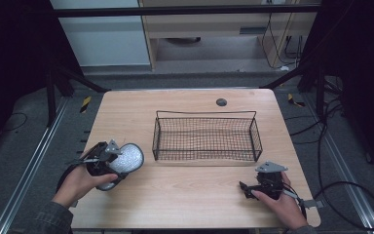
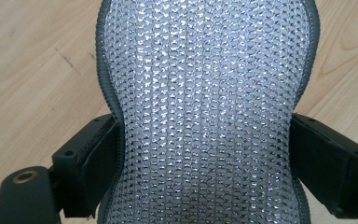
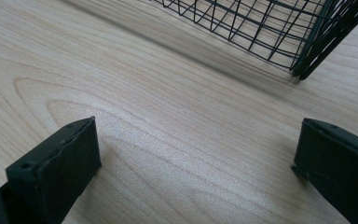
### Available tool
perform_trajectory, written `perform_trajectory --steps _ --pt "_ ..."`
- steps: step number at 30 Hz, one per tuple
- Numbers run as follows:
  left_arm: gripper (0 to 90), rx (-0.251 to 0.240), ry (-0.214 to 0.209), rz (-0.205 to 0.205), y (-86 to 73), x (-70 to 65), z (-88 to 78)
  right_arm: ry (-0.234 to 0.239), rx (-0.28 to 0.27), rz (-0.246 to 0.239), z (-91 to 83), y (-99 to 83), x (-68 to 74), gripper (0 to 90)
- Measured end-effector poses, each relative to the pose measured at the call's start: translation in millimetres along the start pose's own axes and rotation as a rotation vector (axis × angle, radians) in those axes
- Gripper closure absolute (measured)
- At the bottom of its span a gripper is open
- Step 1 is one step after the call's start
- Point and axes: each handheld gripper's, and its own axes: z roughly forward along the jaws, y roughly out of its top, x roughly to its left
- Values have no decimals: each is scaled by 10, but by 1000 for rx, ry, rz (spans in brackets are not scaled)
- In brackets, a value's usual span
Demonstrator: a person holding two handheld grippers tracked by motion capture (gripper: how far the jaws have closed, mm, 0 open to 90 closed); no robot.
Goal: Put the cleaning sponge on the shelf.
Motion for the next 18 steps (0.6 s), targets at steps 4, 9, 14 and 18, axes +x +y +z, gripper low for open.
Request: perform_trajectory --steps 4,9,14,18 --pt "121 -24 10 31 84 -34 -97 -4 1 6 -3 -2 7 4" --pt "122 -38 33 43 212 -9 -201 -5 1 7 -3 -2 7 3" --pt "123 -48 70 81 510 49 -374 -5 1 6 -3 -2 6 4" --pt "123 -52 86 100 677 73 -439 -5 2 7 -3 -2 7 3"
